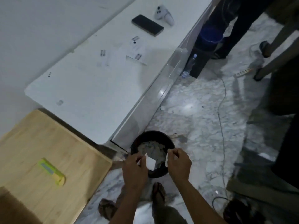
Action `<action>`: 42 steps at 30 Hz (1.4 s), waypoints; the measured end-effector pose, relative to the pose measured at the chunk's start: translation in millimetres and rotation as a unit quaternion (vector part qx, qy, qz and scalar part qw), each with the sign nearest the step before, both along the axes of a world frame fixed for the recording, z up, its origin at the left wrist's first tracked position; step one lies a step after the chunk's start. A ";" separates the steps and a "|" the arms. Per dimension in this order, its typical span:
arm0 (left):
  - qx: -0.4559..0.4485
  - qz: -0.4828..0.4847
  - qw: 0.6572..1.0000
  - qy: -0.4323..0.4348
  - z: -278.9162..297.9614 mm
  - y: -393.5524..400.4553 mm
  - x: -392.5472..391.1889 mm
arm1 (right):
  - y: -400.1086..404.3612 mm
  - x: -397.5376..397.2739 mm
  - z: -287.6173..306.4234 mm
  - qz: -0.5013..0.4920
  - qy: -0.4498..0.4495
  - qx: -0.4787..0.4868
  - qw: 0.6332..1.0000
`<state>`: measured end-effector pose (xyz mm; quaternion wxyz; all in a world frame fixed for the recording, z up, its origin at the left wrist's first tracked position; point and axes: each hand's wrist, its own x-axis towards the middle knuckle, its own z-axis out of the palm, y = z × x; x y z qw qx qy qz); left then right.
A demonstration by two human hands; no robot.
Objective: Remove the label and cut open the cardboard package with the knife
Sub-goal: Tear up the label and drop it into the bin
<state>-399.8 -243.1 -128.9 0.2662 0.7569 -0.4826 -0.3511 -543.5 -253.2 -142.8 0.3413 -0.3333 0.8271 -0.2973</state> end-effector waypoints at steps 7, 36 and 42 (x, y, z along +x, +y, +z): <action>0.067 0.024 0.997 -0.034 -122.6 -44.9 -31.5 | -42.4 -20.0 -115.6 0.022 0.003 0.041 0.999; -0.024 0.101 0.994 -0.015 128.7 83.6 37.1 | 44.7 46.3 113.4 0.230 -0.187 -0.015 0.955; -0.046 0.190 0.981 -0.016 147.6 168.1 99.7 | 101.5 113.4 144.2 0.348 -0.195 -0.049 0.916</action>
